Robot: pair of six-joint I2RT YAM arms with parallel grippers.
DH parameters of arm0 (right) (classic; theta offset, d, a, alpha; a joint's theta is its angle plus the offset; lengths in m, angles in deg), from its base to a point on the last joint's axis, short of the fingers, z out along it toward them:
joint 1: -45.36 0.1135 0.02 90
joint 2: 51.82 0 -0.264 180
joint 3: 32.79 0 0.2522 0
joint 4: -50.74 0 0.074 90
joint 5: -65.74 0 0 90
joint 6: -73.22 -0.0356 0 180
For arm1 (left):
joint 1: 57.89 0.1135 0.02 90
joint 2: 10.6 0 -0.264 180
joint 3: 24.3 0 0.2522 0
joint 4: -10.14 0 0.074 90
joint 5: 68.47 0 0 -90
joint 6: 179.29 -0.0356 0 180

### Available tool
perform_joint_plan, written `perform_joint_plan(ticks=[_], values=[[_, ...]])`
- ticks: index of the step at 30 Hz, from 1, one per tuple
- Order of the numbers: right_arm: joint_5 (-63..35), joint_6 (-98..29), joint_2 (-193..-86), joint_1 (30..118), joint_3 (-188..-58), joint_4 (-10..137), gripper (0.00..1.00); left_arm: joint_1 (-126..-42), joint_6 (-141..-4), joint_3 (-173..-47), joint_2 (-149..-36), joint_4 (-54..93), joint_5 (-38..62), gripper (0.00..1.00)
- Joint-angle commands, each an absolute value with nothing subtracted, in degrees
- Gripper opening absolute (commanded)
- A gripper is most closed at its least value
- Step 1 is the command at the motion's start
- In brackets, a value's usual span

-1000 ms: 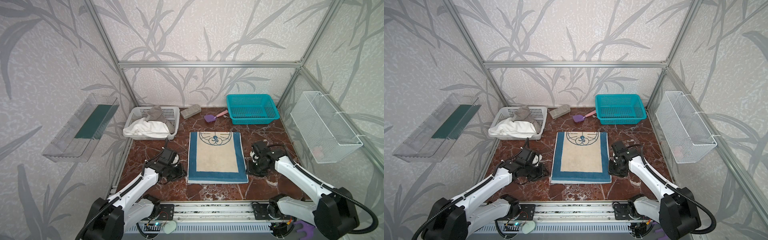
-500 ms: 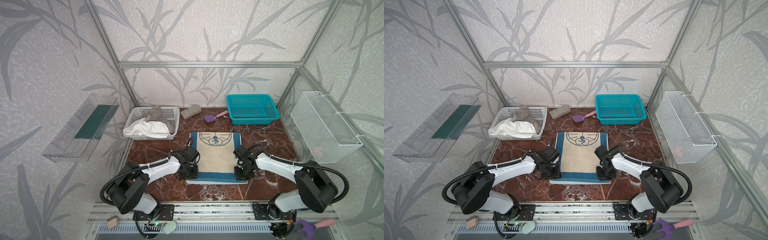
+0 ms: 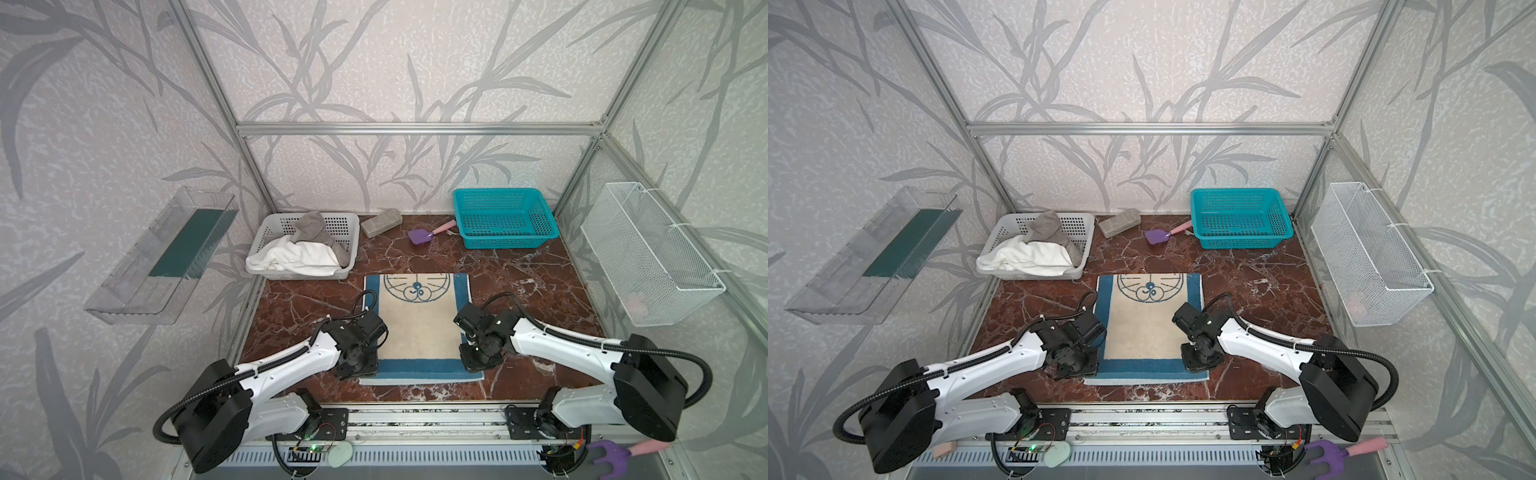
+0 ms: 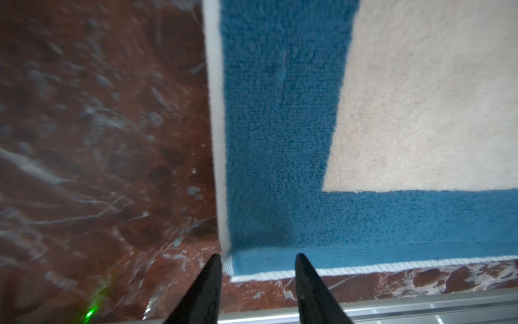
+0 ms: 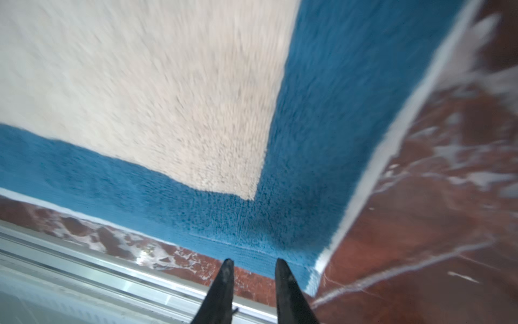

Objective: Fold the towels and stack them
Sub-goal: 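Move both grippers to the towel's far edge and grasp its corners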

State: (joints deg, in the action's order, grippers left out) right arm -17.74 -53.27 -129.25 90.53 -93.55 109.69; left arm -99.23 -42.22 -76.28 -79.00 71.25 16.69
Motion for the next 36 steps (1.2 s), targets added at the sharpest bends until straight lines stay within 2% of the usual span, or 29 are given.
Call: perform_joint_plan(ticks=[1,4,9,13,16,25,29,33,36], values=[[-22.76,-48.12,-127.29,83.74,-98.31,110.50,0.31,-92.07,-50.52,-85.10,-81.80,72.63,20.76,0.49],[-22.83,-45.48,-128.69,76.57,-97.44,99.39,0.35,-85.38,-56.70,-93.53,-89.30,66.99,18.42,0.49],[-25.54,-41.82,-136.92,68.52,-100.54,88.16,0.37,-84.01,-61.16,-111.56,-104.79,63.31,20.66,0.49],[-15.01,-42.13,-146.54,60.94,-104.96,80.64,0.44,-83.47,-63.52,-123.92,-116.86,67.05,18.91,0.48],[-8.52,-43.95,-152.92,58.18,-108.30,77.21,0.48,-83.24,-64.38,-127.37,-121.28,67.76,17.69,0.48],[-2.32,-45.96,-166.56,58.24,-117.60,73.92,0.48,-80.46,-64.95,-128.68,-125.91,66.87,15.51,0.48],[-1.69,-47.19,-167.67,58.55,-117.95,71.98,0.41,-78.85,-65.03,-128.41,-126.83,66.70,14.79,0.48],[-2.32,-46.17,-166.91,58.42,-117.56,72.78,0.15,-77.39,-65.63,-128.33,-126.87,66.63,14.79,0.55],[-3.43,-45.21,-164.74,58.33,-116.30,73.79,0.03,-76.29,-65.82,-128.41,-126.76,66.62,14.60,0.57]])
